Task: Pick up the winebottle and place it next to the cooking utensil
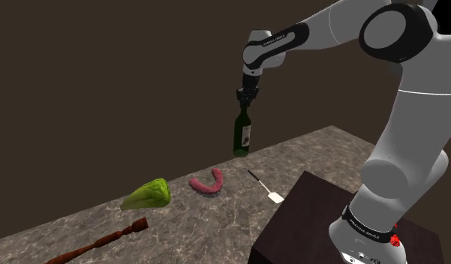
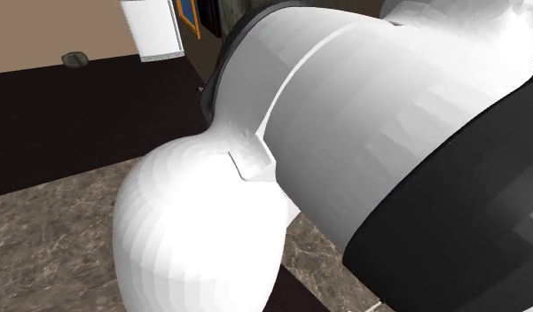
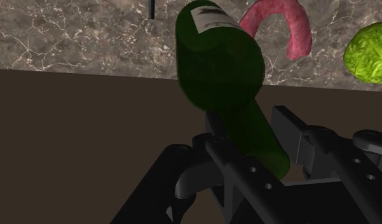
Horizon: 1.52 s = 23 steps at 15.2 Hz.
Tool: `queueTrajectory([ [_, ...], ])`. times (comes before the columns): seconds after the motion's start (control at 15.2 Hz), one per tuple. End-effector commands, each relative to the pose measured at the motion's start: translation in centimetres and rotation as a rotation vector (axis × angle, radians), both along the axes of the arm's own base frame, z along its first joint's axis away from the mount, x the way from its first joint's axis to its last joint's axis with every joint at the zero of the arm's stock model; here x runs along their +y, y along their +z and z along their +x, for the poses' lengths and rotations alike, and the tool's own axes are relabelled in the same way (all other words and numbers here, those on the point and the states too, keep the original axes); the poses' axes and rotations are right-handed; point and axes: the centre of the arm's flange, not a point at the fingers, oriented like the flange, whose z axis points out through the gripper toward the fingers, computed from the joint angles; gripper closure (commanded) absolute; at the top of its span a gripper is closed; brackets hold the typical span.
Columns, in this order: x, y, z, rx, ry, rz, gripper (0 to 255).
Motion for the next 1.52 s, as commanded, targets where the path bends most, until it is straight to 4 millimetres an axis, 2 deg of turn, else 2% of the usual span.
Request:
queueTrajectory([
  [0.0,0.0,-1.1,0.0,-0.001,0.0,0.0,255],
  [1.45,0.0,-12.7,0.0,-0.001,0.0,0.0,255],
])
